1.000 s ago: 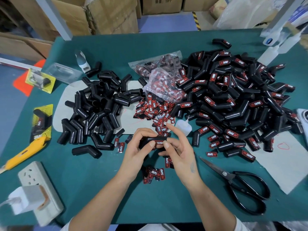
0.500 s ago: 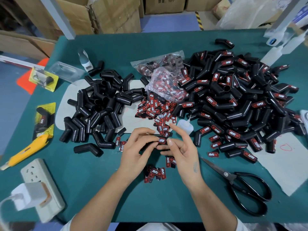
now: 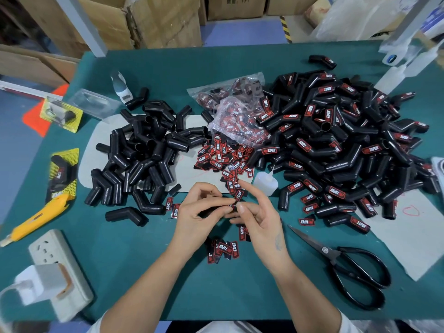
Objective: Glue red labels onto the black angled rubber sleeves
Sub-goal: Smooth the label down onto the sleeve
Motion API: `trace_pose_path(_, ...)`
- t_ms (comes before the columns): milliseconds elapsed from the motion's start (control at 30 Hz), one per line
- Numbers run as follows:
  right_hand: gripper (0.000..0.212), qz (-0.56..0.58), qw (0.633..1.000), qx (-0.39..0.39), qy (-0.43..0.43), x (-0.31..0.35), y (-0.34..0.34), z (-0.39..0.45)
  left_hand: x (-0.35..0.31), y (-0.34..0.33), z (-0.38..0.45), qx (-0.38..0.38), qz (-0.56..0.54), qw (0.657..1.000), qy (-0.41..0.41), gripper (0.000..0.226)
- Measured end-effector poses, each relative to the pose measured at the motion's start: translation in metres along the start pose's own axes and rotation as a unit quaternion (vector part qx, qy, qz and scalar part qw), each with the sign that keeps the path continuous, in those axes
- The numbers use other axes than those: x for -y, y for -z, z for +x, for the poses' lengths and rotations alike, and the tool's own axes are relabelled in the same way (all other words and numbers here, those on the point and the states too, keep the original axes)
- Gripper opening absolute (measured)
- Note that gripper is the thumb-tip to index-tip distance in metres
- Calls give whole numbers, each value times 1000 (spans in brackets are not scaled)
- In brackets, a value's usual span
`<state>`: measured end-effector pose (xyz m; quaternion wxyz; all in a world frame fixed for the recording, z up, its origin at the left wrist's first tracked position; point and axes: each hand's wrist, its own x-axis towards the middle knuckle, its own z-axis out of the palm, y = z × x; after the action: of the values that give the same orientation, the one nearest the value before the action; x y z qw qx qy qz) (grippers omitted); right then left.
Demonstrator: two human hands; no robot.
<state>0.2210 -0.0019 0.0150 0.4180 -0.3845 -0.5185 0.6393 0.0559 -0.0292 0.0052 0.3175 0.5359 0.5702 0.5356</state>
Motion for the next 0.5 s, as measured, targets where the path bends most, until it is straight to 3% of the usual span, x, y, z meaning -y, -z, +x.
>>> trace_pose_path(200, 44, -7, 1000, 5, 8, -1, 2, 0, -3, -1, 0, 5, 43, 999, -30, 19)
trace_pose_path(500, 44, 7, 1000, -8, -6, 0, 1, -1, -3, 0, 0, 16, 43, 999, -12, 12)
